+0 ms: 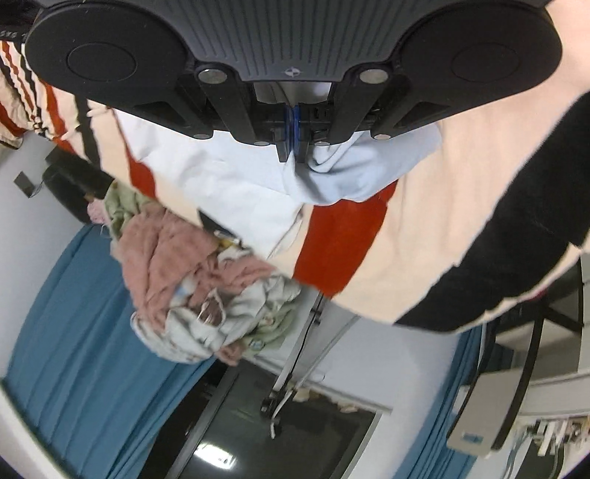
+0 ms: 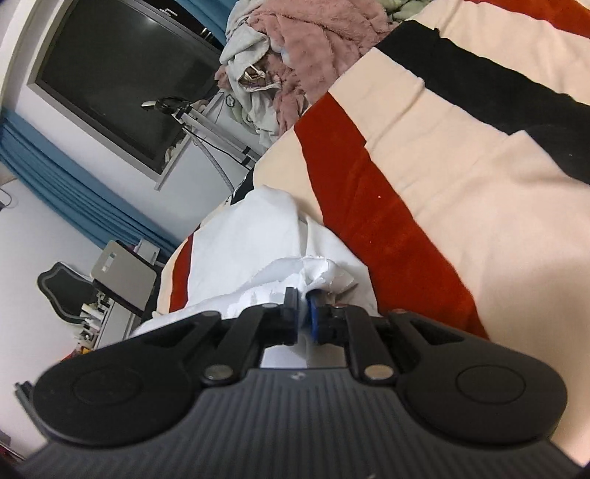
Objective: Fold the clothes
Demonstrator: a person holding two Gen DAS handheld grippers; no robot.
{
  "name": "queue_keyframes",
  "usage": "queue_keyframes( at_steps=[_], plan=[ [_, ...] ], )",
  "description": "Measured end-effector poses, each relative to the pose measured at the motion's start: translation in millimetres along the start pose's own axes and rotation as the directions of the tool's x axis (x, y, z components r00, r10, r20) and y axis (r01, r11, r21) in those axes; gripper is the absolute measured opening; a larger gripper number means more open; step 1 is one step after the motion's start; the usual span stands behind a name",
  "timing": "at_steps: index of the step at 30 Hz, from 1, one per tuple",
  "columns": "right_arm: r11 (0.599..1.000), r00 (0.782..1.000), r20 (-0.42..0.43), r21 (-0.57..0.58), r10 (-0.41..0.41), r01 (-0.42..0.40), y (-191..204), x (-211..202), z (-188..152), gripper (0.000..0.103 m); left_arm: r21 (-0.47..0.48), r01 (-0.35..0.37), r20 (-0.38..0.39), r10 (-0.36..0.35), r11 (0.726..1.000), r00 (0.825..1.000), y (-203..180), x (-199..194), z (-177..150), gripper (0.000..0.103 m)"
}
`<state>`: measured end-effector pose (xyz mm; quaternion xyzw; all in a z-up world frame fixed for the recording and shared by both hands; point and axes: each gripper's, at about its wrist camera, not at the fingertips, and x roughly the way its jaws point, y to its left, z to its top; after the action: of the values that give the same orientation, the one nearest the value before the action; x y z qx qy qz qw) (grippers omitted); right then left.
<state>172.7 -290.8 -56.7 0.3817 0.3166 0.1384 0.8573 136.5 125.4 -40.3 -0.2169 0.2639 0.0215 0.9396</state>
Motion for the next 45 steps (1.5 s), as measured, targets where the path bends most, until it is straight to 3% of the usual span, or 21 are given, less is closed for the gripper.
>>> queue_keyframes(
  at_steps=[3,5,6,8,10,12,18,21,22,24,27,28,29,31,32,33,35,38,39,42,45],
  plan=[
    [1.0,0.999,0.04,-0.016,0.013,-0.012,6,0,3,0.024,0.001,-0.002,-0.002,0.002,1.0,1.0,5,10,0,0.004],
    [0.999,0.998,0.058,-0.03,0.014,-0.012,12,-4,4,0.068,0.006,0.008,-0.005,-0.008,1.0,1.0,7,12,1,0.007],
    [0.999,0.998,0.067,-0.047,0.017,-0.014,16,-8,5,0.072,0.009,0.014,-0.007,-0.014,1.0,1.0,8,12,1,0.01],
    [0.995,0.996,0.092,-0.097,0.015,-0.006,25,-14,8,0.072,0.017,0.023,-0.003,-0.023,1.0,1.0,11,10,4,0.026],
    [0.986,0.992,0.118,-0.157,-0.032,0.05,37,-26,7,0.073,0.037,0.032,0.001,-0.032,0.999,0.999,8,2,9,0.051],
    [0.974,0.986,0.142,-0.194,-0.09,0.117,43,-41,4,0.073,0.089,0.024,0.016,-0.026,0.996,1.0,0,-13,9,0.061],
    [0.939,0.966,0.172,-0.253,-0.193,0.233,55,-94,-20,0.073,0.301,0.009,0.105,-0.043,0.954,0.994,-45,-94,-15,0.069],
    [0.941,0.962,0.191,-0.241,-0.194,0.238,57,-118,-29,0.073,0.399,0.092,0.061,-0.126,0.912,0.99,-77,-128,-49,0.07],
    [0.943,0.961,0.198,-0.235,-0.192,0.236,58,-126,-32,0.073,0.445,0.136,0.022,-0.162,0.885,0.986,-88,-135,-65,0.072],
    [0.947,0.96,0.21,-0.225,-0.185,0.231,57,-139,-37,0.073,0.565,0.219,-0.071,-0.217,0.796,0.974,-111,-144,-104,0.072],
    [0.95,0.957,0.219,-0.202,-0.192,0.237,52,-153,-45,0.073,0.719,0.316,-0.198,-0.253,0.619,0.947,-144,-156,-161,0.073],
    [0.953,0.956,0.214,-0.187,-0.199,0.24,48,-155,-47,0.073,0.784,0.297,-0.199,-0.232,0.545,0.952,-152,-155,-179,0.073],
    [0.955,0.956,0.208,-0.173,-0.205,0.242,44,-157,-48,0.073,0.827,0.276,-0.196,-0.21,0.489,0.958,-158,-152,-192,0.073],
    [0.96,0.959,0.185,-0.143,-0.215,0.242,37,-155,-49,0.073,0.869,0.229,-0.178,-0.154,0.439,0.972,-164,-140,-208,0.073],
    [0.962,0.961,0.176,-0.133,-0.214,0.239,34,-153,-48,0.073,0.88,0.196,-0.161,-0.116,0.432,0.98,-164,-131,-211,0.072],
    [0.964,0.962,0.171,-0.125,-0.213,0.236,32,-151,-48,0.073,0.879,0.177,-0.15,-0.097,0.443,0.984,-163,-126,-209,0.071],
    [0.966,0.964,0.159,-0.11,-0.214,0.232,28,-146,-48,0.073,0.847,0.171,-0.14,-0.099,0.503,0.985,-159,-122,-194,0.06],
    [0.966,0.967,0.126,-0.104,-0.221,0.235,23,-134,-50,0.073,0.793,0.16,-0.125,-0.1,0.588,0.987,-151,-116,-173,0.031],
    [0.967,0.969,0.114,-0.104,-0.219,0.231,21,-131,-51,0.073,0.773,0.156,-0.12,-0.101,0.615,0.988,-149,-114,-165,0.011],
    [0.963,0.968,0.102,-0.117,-0.23,0.241,22,-126,-54,0.073,0.708,0.145,-0.104,-0.1,0.691,0.989,-141,-108,-144,0.006],
    [0.951,0.966,0.125,-0.183,-0.228,0.248,33,-127,-59,0.073,0.475,0.257,-0.125,-0.225,0.842,0.966,-122,-107,-96,0.005]
  ],
)
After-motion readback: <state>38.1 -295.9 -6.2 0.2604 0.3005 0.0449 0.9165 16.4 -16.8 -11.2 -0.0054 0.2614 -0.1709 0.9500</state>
